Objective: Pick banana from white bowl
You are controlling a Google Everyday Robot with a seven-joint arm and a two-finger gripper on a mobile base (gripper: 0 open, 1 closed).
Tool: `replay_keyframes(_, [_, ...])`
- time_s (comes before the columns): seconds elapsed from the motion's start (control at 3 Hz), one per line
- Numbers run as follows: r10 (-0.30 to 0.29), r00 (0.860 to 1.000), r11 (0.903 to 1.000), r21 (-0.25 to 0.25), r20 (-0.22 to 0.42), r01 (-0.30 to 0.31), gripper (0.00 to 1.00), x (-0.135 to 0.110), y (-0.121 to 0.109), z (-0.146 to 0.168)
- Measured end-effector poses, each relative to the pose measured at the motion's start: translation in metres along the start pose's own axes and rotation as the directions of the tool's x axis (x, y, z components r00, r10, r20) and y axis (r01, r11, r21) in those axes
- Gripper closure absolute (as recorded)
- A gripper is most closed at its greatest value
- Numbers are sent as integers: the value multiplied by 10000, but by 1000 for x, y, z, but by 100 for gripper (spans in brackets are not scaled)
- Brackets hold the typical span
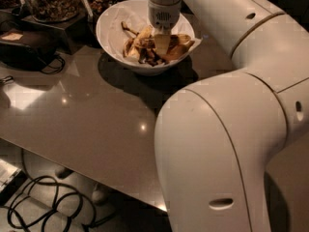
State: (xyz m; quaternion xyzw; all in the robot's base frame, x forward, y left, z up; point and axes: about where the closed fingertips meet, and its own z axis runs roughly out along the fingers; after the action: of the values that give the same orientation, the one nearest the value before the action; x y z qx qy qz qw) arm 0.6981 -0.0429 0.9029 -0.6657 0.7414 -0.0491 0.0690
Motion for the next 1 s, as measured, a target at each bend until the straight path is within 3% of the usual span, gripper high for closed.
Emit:
replay_keyframes(0.33, [-305, 9994, 9995, 59, -184, 306, 93, -1, 9, -4])
replay_keyframes(0.67, [-314, 9994, 9994, 132, -168, 316, 100, 1, 12, -9])
replay_keyframes(1.0, [-137, 9999, 9983, 574, 17, 136, 100, 3, 11, -17])
